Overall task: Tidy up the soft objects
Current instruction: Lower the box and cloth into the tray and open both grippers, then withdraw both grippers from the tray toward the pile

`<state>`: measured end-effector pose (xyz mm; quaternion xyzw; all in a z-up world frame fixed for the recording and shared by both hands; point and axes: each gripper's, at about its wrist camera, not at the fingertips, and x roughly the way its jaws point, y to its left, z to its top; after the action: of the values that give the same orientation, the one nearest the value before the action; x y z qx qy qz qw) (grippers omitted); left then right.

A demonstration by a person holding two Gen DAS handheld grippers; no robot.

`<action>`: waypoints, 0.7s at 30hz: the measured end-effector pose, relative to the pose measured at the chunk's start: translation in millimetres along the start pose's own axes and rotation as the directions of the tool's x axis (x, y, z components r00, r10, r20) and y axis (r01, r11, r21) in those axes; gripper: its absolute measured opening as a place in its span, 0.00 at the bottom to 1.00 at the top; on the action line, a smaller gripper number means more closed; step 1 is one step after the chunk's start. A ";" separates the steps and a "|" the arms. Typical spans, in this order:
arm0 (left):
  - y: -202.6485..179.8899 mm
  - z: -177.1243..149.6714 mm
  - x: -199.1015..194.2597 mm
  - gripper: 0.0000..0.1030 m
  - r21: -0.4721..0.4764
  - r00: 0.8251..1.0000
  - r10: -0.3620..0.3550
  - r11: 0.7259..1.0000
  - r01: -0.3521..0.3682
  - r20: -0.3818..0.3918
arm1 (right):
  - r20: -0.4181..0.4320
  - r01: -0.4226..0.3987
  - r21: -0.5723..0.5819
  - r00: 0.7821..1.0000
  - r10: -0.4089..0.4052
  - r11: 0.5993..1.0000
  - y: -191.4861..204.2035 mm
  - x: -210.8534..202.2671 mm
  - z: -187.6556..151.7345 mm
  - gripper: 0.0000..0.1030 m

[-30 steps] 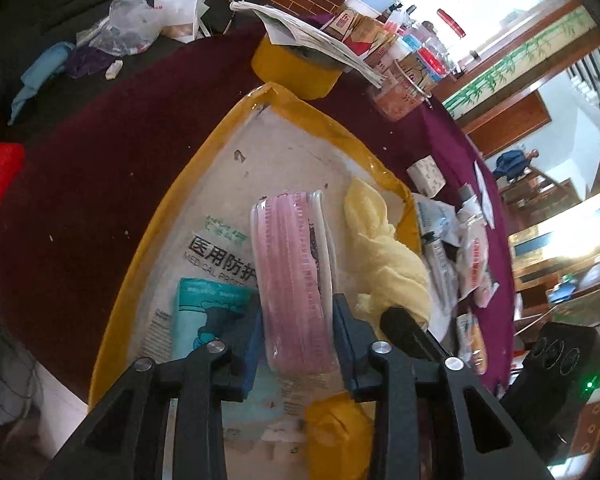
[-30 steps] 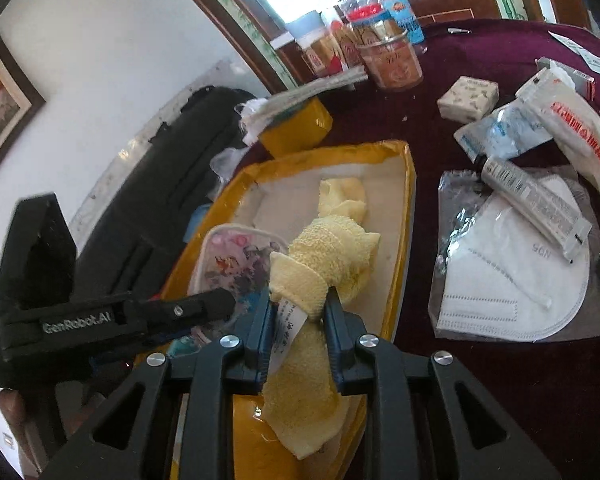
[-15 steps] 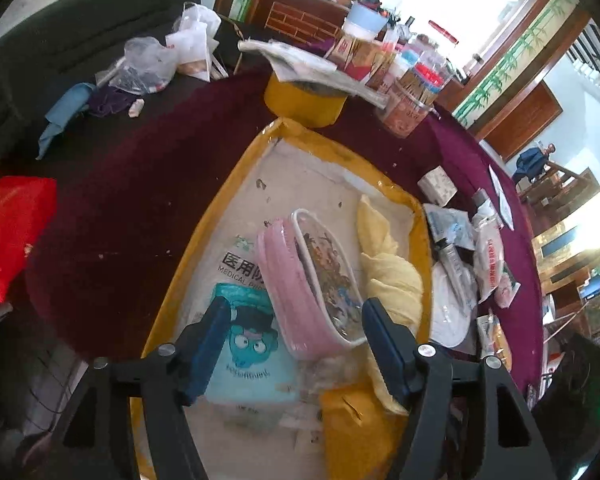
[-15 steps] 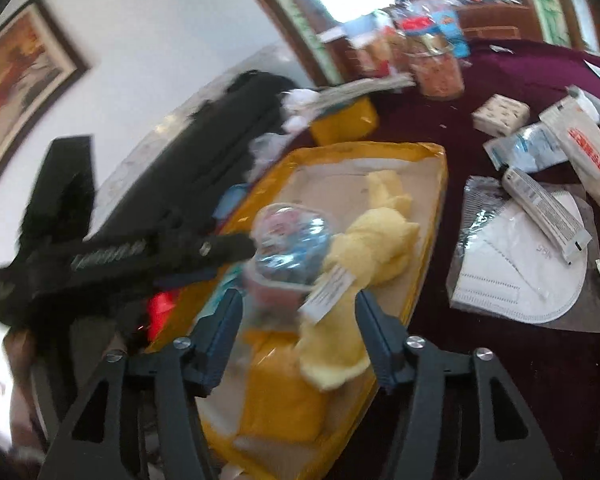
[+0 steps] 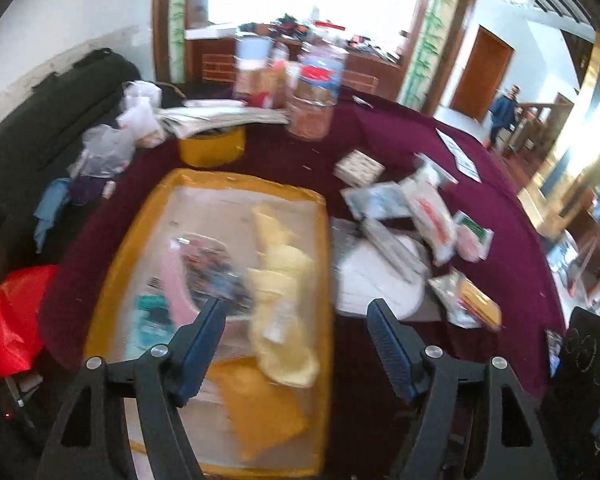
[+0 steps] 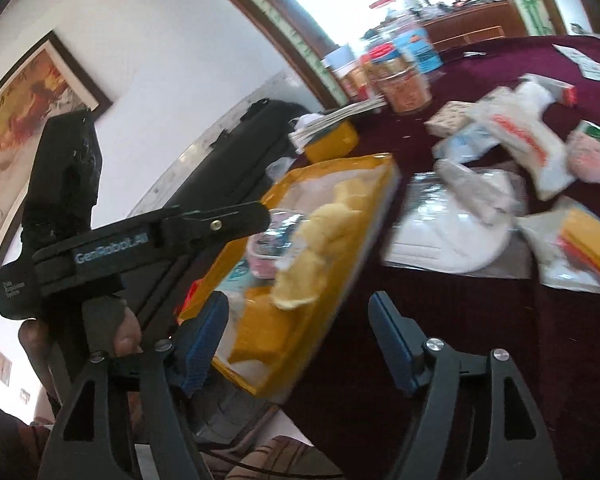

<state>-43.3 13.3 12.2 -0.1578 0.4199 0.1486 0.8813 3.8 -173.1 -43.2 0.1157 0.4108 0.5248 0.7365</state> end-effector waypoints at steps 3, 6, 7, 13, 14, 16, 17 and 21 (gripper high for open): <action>-19.5 -4.0 2.7 0.75 0.023 1.000 -0.018 1.000 0.018 -0.017 | 0.030 0.024 0.042 0.999 -0.025 0.999 -19.9 -17.6 -3.2 0.70; -38.3 -8.9 2.8 0.75 0.061 0.999 -0.023 0.998 0.024 -0.027 | 0.055 0.041 0.100 0.997 -0.046 0.994 -39.6 -33.5 -4.4 0.70; -43.0 -10.3 2.3 0.74 0.073 0.999 -0.023 0.997 0.026 -0.029 | 0.058 0.041 0.111 0.997 -0.047 0.993 -44.0 -36.5 -3.8 0.70; -61.0 -19.9 -3.0 0.74 0.105 0.999 -0.035 0.994 0.038 -0.028 | 0.069 0.060 0.125 0.995 -0.068 0.990 -53.9 -47.7 -4.7 0.70; -62.4 -21.1 -2.2 0.74 0.107 0.999 -0.038 0.993 0.042 -0.036 | 0.070 0.065 0.126 0.995 -0.074 0.990 -54.4 -48.8 -5.2 0.70; -63.9 -22.7 -0.8 0.75 0.107 0.998 -0.046 0.993 0.050 -0.047 | 0.071 0.072 0.132 0.994 -0.082 0.989 -56.5 -49.8 -6.2 0.70; -65.0 -23.3 0.0 0.74 0.108 0.998 -0.045 0.993 0.050 -0.050 | 0.070 0.074 0.135 0.994 -0.084 0.988 -57.5 -50.1 -6.8 0.70; -66.9 -25.0 1.3 0.74 0.108 0.997 -0.050 0.993 0.056 -0.056 | 0.068 0.082 0.153 0.993 -0.093 0.985 -63.0 -51.7 -7.6 0.70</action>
<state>-33.5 -57.2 6.5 -0.1241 0.4465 0.0978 0.8807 35.2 -246.6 -60.9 0.1719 0.4258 0.4549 0.7631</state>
